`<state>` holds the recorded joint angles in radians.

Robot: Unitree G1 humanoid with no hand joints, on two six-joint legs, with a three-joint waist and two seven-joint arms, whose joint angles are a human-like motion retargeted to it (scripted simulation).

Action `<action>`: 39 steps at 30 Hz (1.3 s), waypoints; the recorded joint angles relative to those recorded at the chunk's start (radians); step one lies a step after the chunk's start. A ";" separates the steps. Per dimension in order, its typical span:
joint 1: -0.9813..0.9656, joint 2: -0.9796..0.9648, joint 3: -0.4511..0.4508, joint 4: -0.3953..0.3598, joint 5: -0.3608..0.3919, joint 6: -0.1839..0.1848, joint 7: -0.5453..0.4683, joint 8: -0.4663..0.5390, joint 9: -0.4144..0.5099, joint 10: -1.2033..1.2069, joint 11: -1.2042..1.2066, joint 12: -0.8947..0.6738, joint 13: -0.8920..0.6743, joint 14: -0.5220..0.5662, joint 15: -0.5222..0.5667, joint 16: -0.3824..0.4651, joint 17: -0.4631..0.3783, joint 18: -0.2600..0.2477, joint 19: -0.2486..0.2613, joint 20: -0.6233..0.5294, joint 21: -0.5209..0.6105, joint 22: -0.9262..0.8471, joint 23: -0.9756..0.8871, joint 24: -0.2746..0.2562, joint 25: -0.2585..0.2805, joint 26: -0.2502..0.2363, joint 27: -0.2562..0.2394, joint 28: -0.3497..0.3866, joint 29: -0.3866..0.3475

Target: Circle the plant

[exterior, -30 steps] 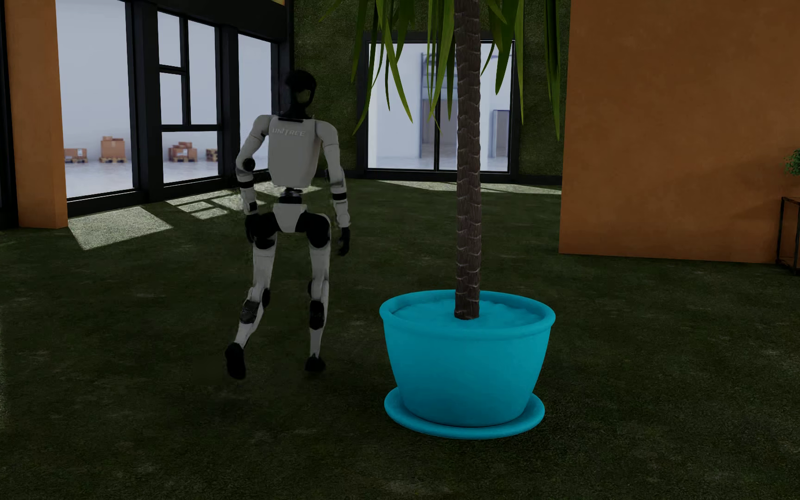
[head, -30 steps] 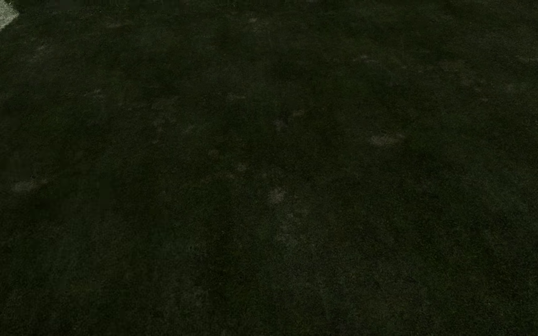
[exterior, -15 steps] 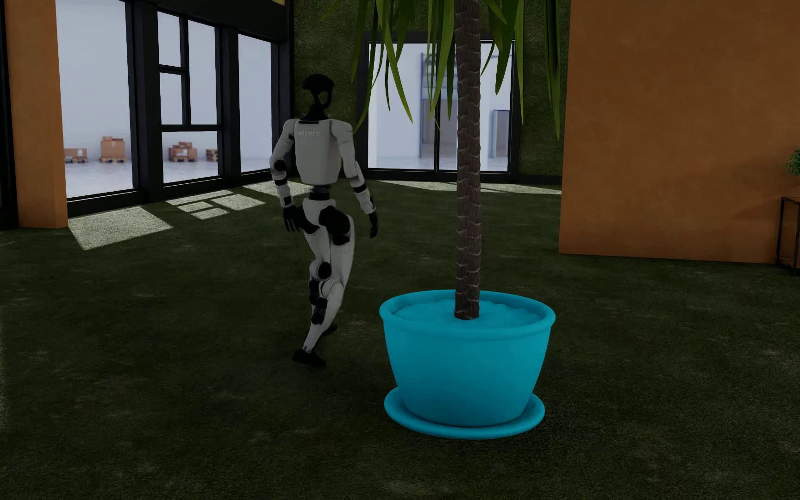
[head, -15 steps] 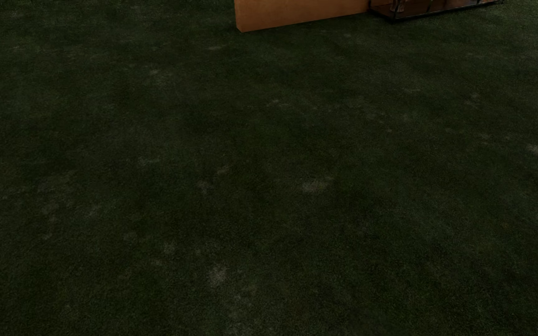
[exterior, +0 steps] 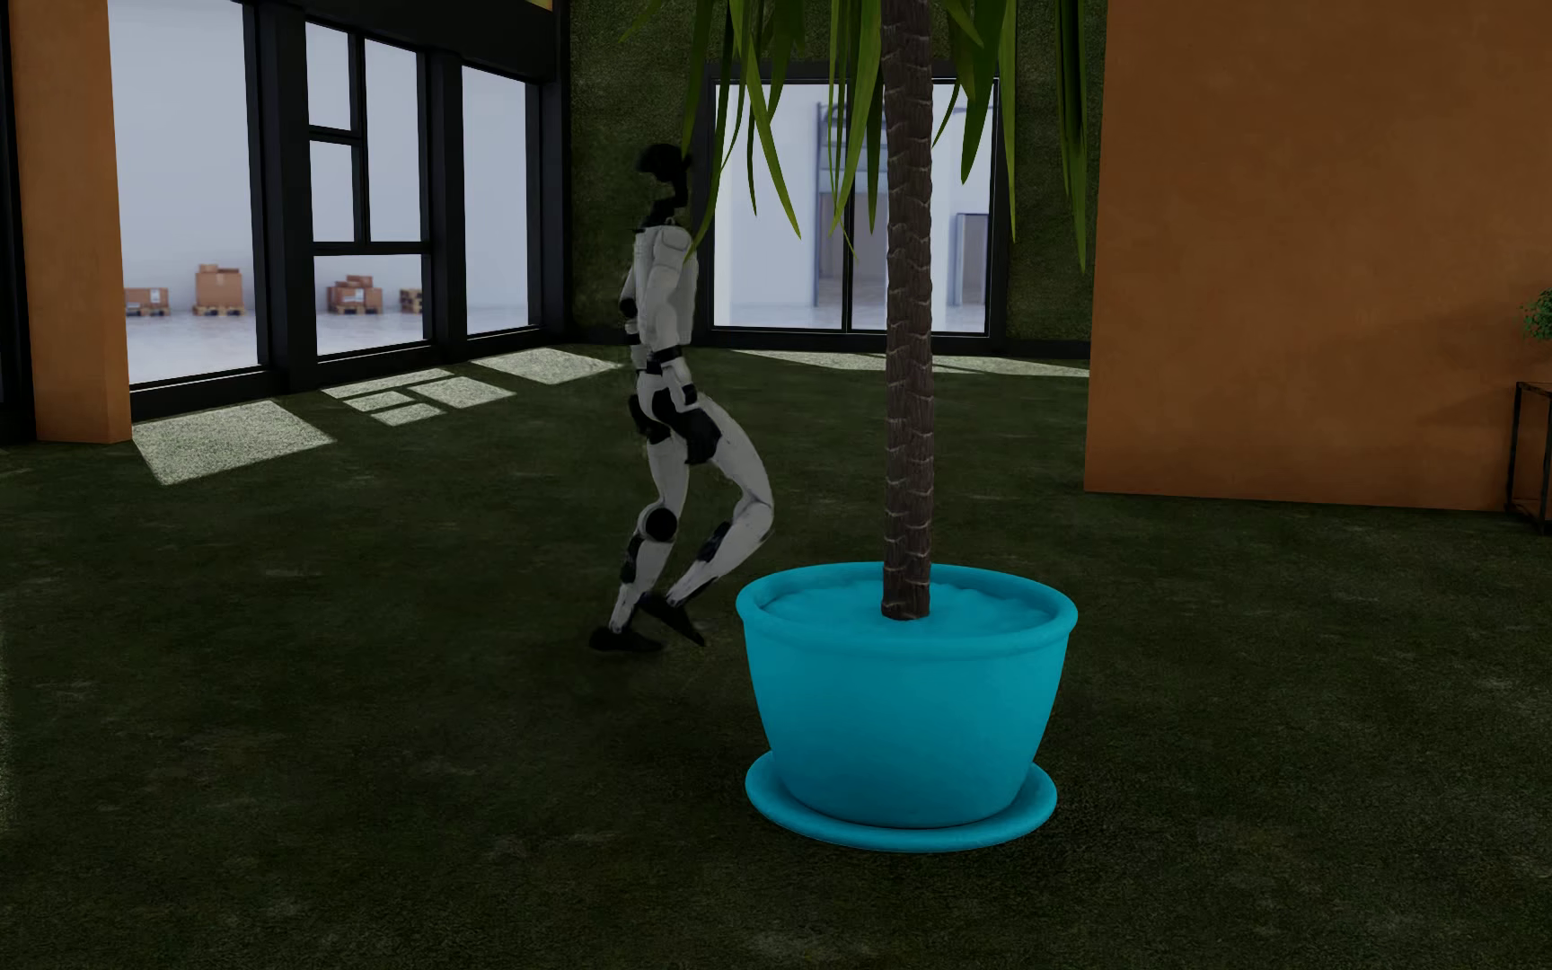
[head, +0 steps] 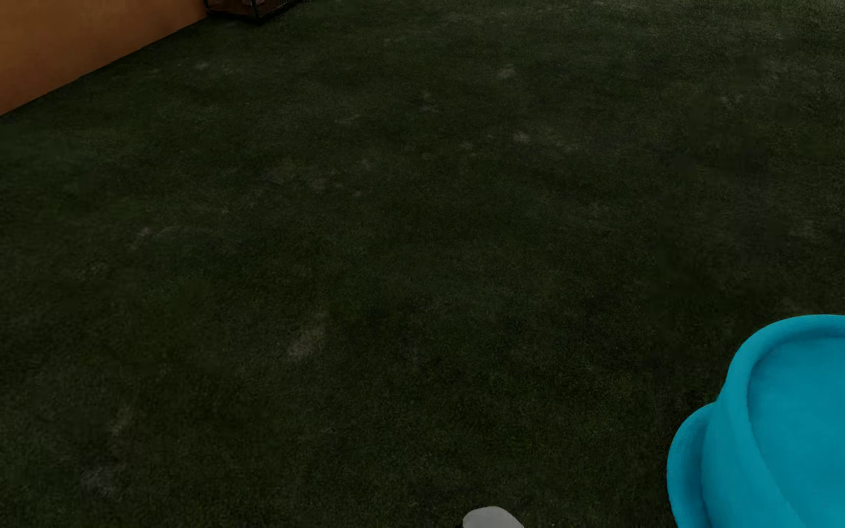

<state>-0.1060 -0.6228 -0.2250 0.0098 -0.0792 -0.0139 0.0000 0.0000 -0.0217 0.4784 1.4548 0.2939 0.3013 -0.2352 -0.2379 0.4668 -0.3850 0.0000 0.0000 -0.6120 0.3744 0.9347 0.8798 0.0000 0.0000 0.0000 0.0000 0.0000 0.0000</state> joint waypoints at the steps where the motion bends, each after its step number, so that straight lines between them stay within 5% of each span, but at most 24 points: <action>1: 0.019 -0.025 -0.010 0.003 -0.003 0.012 0.000 0.000 0.001 0.002 0.088 -0.009 -0.006 -0.015 0.002 0.015 0.005 0.000 0.000 0.022 -0.003 0.010 -0.022 0.000 0.000 0.000 0.000 0.000 0.000; 9: 0.183 0.046 -0.015 -0.031 -0.026 0.063 0.000 0.000 -0.009 0.003 -0.898 -0.094 -0.041 -0.190 0.180 0.061 -0.010 0.000 0.000 0.138 0.023 -0.007 0.015 0.000 0.000 0.000 0.000 0.000 0.000; 12: 0.222 0.084 -0.021 -0.016 -0.028 0.084 0.000 0.000 -0.025 0.015 -0.956 -0.100 -0.044 -0.156 0.222 0.028 -0.021 0.000 0.000 0.162 0.048 -0.056 0.115 0.000 0.000 0.000 0.000 0.000 0.000; 15: 0.234 0.129 0.016 0.028 0.031 0.132 0.000 0.000 -0.026 0.086 -0.897 -0.060 -0.053 0.196 0.252 -0.046 -0.038 0.000 0.000 0.179 0.086 -0.117 0.196 0.000 0.000 0.000 0.000 0.000 0.000; 17: 0.150 0.200 0.031 0.059 0.053 0.132 0.000 0.000 -0.044 0.255 -0.913 -0.029 -0.056 0.484 0.208 -0.069 -0.047 0.000 0.000 0.135 0.067 -0.167 0.169 0.000 0.000 0.000 0.000 0.000 0.000; 18: 0.092 0.238 0.037 0.073 0.058 0.124 0.000 0.000 -0.050 0.367 -0.919 -0.021 -0.055 0.520 0.185 -0.066 -0.052 0.000 0.000 0.109 0.056 -0.197 0.126 0.000 0.000 0.000 0.000 0.000 0.000; 21: -0.062 0.357 0.068 0.090 0.077 0.095 0.000 0.000 -0.019 0.644 -0.921 -0.038 -0.080 0.351 0.122 -0.048 -0.065 0.000 0.000 0.102 0.025 -0.223 -0.009 0.000 0.000 0.000 0.000 0.000 0.000; 23: -0.155 0.425 0.120 0.070 0.084 0.066 0.000 0.000 0.004 0.662 -0.930 -0.063 -0.118 0.378 0.097 -0.034 -0.067 0.000 0.000 0.115 0.004 -0.205 -0.044 0.000 0.000 0.000 0.000 0.000 0.000; 26: -0.277 0.509 0.220 0.027 0.086 0.030 0.000 0.000 0.021 0.517 -0.940 -0.070 -0.159 0.485 0.058 -0.004 -0.077 0.000 0.000 0.118 -0.002 -0.218 -0.068 0.000 0.000 0.000 0.000 0.000 0.000; 36: -0.390 0.740 0.351 0.048 0.075 0.004 0.000 0.000 -0.003 -0.065 -0.920 0.050 -0.098 0.055 -0.180 -0.036 -0.050 0.000 0.000 0.107 0.074 -0.060 0.024 0.000 0.000 0.000 0.000 0.000 0.000; 39: -0.422 0.821 0.365 0.032 0.038 0.013 0.000 0.000 -0.049 -0.021 -0.944 0.103 -0.025 0.267 -0.232 -0.064 -0.037 0.000 0.000 0.084 0.114 -0.030 0.095 0.000 0.000 0.000 0.000 0.000 0.000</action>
<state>-0.5283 0.1983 0.1398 0.0419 -0.0415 -0.0011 0.0000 0.0000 -0.0704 0.4578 0.5106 0.3966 0.2766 0.0316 -0.4701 0.4029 -0.4216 0.0000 0.0000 -0.5281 0.4881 0.9051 0.9750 0.0000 0.0000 0.0000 0.0000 0.0000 0.0000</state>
